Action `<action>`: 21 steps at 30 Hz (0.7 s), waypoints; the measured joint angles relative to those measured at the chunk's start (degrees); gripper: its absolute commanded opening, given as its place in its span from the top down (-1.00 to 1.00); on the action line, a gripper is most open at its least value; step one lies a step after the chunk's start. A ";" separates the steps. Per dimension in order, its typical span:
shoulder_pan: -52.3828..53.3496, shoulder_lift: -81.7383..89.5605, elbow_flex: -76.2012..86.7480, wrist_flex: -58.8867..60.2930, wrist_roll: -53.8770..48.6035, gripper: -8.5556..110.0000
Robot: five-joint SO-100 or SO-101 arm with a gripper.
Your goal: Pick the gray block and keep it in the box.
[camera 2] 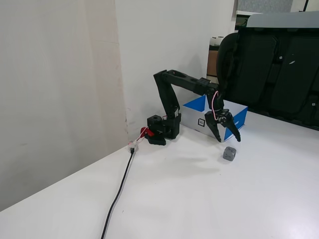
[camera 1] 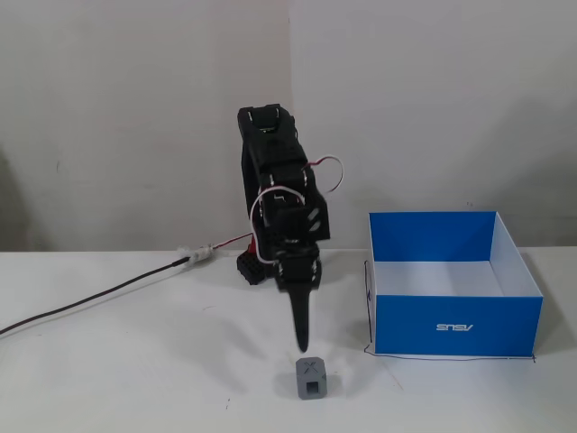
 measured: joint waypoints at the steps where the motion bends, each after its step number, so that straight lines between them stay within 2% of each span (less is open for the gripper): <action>1: 0.62 -1.58 0.00 -0.62 0.18 0.31; 16: 1.23 -17.31 -9.40 -1.05 0.18 0.29; 21: -1.58 -20.13 -11.34 -1.05 0.09 0.29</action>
